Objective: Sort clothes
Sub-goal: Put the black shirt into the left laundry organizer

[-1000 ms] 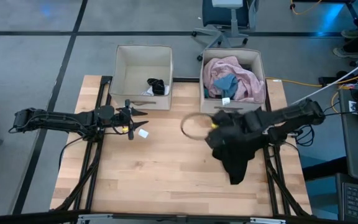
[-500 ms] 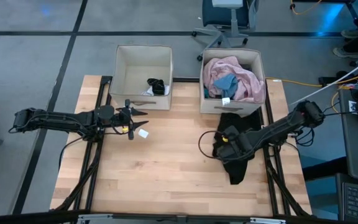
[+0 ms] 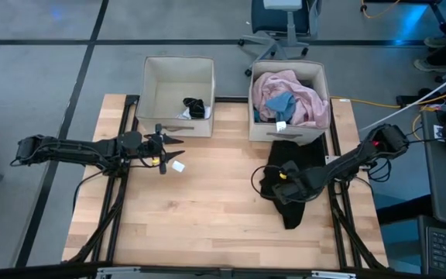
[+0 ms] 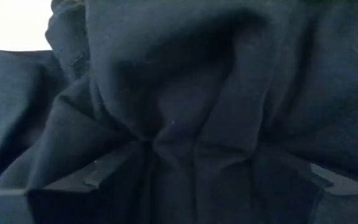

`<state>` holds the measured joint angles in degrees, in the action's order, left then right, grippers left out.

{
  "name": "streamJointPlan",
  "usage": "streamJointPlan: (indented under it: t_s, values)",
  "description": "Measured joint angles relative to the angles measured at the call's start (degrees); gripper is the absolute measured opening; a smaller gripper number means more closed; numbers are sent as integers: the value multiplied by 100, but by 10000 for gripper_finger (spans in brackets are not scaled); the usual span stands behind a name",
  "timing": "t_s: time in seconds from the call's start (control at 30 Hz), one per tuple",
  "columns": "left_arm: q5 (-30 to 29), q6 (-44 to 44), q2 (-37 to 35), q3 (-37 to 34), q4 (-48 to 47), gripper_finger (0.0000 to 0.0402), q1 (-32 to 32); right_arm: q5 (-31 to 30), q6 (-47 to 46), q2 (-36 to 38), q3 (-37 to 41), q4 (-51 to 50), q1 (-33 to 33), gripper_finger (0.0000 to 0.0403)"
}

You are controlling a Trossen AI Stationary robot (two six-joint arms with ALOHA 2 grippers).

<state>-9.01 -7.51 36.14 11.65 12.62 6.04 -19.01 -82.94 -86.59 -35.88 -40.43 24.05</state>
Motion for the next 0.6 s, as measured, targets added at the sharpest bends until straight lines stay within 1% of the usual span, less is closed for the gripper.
streamJointPlan:
  t_s: [0.07,0.17,0.37,0.4,0.5,0.6]
  values:
    - [-1,1,-1,0,4,162,0,-8,8,4,33,38,1,261]
    - [-1,2,-2,1,2,162,0,-44,116,2,48,105,0,207]
    - [-3,2,0,1,-2,162,0,-200,401,-20,78,418,-2,59]
    - [-3,2,0,0,-2,162,0,-254,420,-21,82,493,-2,40]
    - [-5,4,0,-1,-2,162,0,-341,663,-42,101,880,-9,38]
    - [-5,22,0,1,-2,162,0,-308,1034,-59,116,1492,-15,42]
